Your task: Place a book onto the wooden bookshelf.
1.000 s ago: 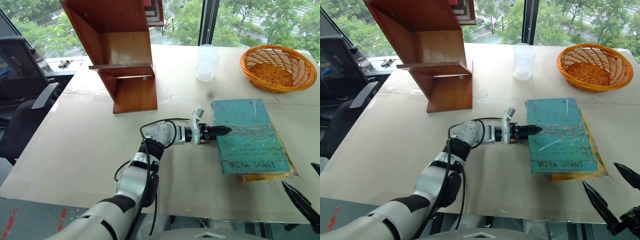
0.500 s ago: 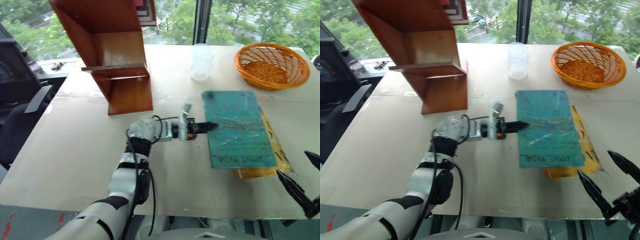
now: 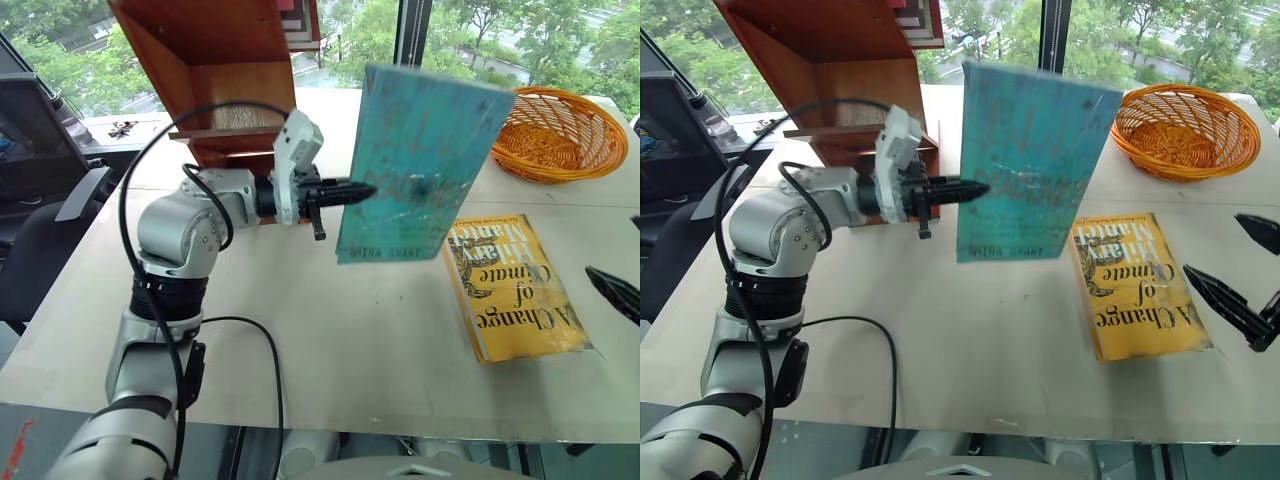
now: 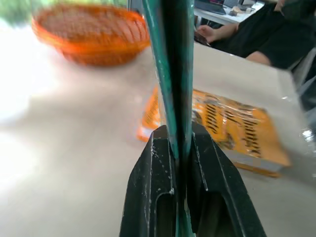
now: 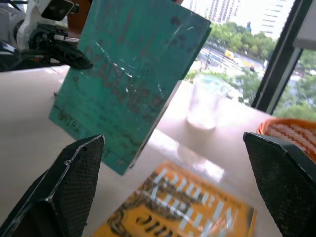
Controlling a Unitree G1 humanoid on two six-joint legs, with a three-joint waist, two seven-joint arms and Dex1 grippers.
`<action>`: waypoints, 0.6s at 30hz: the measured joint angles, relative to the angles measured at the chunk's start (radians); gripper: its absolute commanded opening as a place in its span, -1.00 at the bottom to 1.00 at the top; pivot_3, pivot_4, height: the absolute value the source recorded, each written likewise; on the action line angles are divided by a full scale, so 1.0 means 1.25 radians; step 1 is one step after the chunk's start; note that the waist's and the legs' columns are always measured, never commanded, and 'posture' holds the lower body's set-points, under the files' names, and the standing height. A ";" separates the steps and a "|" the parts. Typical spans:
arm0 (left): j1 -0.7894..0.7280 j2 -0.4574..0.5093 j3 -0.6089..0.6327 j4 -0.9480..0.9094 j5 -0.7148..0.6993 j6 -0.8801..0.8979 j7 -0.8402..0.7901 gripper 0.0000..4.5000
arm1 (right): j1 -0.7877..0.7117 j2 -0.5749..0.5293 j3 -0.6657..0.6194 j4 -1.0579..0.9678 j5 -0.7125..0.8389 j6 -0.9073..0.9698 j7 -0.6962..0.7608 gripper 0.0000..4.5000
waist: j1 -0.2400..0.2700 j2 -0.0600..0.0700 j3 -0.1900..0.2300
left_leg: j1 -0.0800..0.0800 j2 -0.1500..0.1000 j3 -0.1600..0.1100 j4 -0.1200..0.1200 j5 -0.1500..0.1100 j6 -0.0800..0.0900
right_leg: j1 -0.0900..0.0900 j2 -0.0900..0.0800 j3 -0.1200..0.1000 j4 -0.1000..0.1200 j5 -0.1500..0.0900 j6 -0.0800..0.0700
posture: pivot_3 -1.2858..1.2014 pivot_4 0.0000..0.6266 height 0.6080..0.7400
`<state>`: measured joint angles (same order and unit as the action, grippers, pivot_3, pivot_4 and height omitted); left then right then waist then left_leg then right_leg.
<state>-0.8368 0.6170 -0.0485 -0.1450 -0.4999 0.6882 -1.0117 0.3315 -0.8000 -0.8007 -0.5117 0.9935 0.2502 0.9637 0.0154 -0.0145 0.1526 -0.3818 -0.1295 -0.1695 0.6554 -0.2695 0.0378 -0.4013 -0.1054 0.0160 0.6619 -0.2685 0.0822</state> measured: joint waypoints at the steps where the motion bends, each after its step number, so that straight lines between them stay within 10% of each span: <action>1: -0.020 0.016 0.003 -0.010 0.015 -0.031 -0.004 -0.99 | -0.011 -0.004 0.005 0.002 0.002 0.003 0.008 1.00 | 0.000 0.000 0.000 | 0.000 0.000 0.000 0.000 0.000 0.000 | 0.000 0.000 0.000 0.000 0.000 0.000 | 0.03 -0.52 1.00; 18: -0.326 0.340 -0.133 0.137 0.433 -0.334 -0.121 -0.99 | -0.349 0.003 0.239 0.222 -0.069 0.008 0.105 1.00 | -0.007 -0.002 0.002 | -0.002 0.000 0.001 0.001 0.000 0.000 | -0.002 0.001 -0.001 0.001 0.000 0.000 | 0.03 -0.52 1.00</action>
<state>-1.2445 1.0416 -0.2142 0.0260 0.0417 0.2709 -1.1623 -0.1042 -0.7965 -0.5016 -0.2342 0.9077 0.2603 1.0950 0.0064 -0.0173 0.1550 -0.3839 -0.1296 -0.1684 0.6572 -0.2695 0.0380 -0.4041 -0.1044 0.0144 0.6628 -0.2683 0.0825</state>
